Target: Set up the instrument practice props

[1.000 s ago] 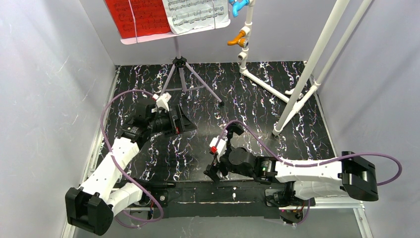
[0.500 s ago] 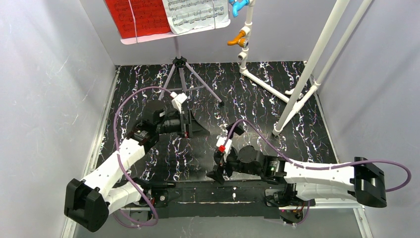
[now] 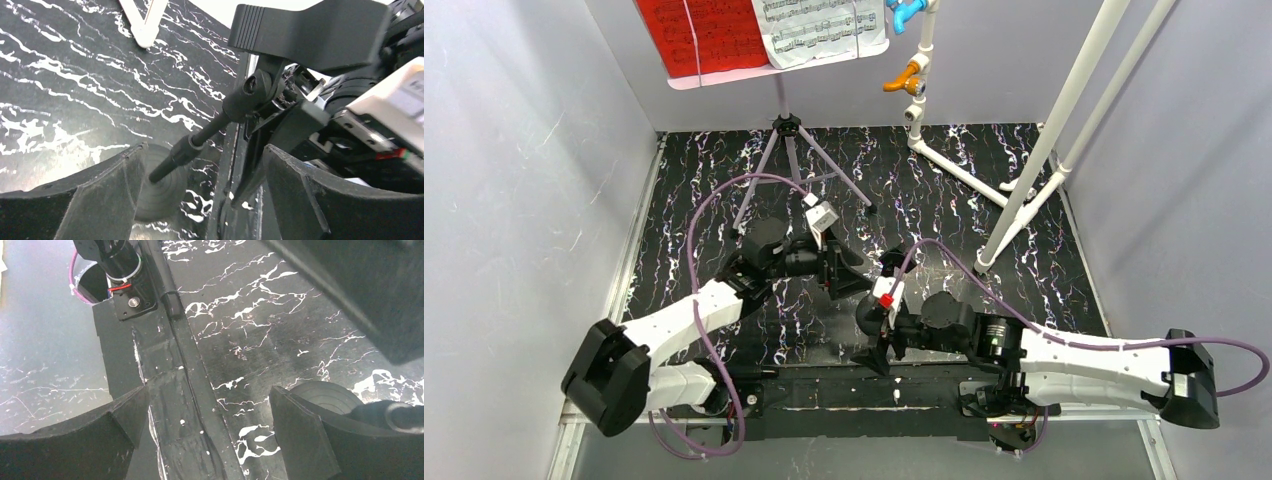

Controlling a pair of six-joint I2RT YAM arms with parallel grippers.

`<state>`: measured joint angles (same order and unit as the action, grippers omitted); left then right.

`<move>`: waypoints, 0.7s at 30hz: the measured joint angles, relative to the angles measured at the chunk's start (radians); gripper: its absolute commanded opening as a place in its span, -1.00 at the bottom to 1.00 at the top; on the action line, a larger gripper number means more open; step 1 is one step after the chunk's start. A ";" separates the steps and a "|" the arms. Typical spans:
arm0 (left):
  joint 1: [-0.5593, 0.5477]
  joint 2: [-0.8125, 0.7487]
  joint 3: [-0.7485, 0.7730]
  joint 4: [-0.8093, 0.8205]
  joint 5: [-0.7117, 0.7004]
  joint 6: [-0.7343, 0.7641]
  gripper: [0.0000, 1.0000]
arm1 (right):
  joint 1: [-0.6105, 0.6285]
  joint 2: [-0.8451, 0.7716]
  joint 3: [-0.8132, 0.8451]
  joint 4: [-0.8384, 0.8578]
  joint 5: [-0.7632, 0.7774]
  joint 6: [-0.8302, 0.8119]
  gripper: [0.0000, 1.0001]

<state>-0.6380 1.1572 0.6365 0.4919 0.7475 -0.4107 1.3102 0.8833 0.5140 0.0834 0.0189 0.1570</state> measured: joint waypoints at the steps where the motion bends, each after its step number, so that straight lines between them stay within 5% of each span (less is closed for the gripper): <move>1: -0.013 0.025 0.000 0.030 -0.005 0.010 0.65 | 0.000 -0.014 0.000 -0.008 0.001 0.001 0.97; 10: -0.113 0.183 0.056 0.205 -0.026 0.050 0.49 | 0.000 -0.158 -0.016 -0.112 0.051 0.005 0.97; 21: -0.183 0.240 0.079 0.284 -0.227 0.135 -0.70 | 0.000 -0.208 -0.019 -0.179 0.129 0.007 0.97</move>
<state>-0.8207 1.3968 0.7151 0.7761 0.5209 -0.2756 1.3102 0.6758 0.4953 -0.0956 0.1474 0.1642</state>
